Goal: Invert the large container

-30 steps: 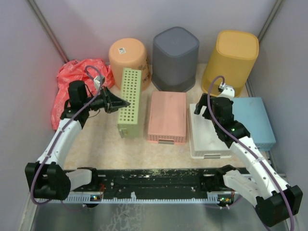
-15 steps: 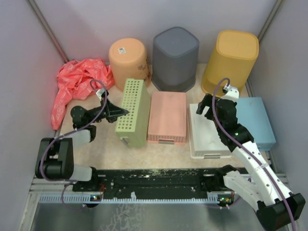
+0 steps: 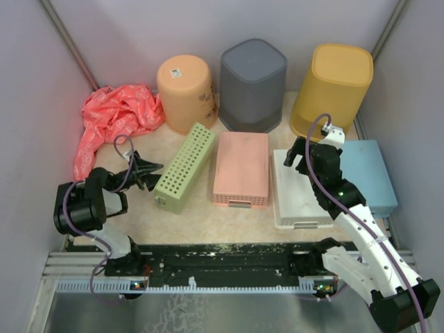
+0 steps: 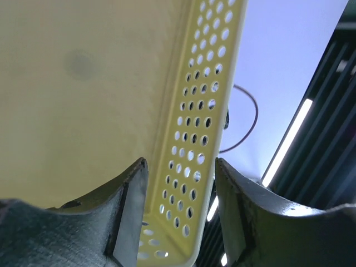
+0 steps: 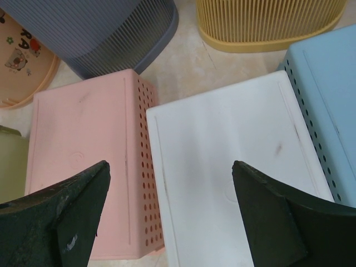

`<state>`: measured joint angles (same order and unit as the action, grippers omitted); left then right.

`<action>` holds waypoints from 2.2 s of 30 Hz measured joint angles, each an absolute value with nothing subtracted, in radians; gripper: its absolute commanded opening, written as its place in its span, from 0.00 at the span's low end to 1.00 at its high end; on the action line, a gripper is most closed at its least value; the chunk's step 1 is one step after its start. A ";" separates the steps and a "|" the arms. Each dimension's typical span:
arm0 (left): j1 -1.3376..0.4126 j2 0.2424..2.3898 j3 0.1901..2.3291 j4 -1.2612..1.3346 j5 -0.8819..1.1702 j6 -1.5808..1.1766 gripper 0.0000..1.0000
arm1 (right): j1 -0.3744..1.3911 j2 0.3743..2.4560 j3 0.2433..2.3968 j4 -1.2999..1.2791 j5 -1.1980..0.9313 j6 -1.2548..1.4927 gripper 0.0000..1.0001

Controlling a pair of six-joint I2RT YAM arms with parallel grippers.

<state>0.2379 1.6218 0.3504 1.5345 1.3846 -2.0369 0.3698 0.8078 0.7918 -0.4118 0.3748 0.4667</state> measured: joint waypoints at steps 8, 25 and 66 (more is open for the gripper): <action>0.392 1.721 0.260 1.535 1.414 -1.982 0.57 | 0.370 0.810 0.792 -0.412 0.376 0.467 0.90; 0.400 1.299 0.992 0.181 1.016 -0.911 0.76 | 0.370 0.860 0.792 -0.404 0.342 0.468 0.90; 0.075 1.248 1.087 -0.497 0.471 -0.248 0.00 | 0.370 0.960 0.873 -0.399 0.283 0.447 0.90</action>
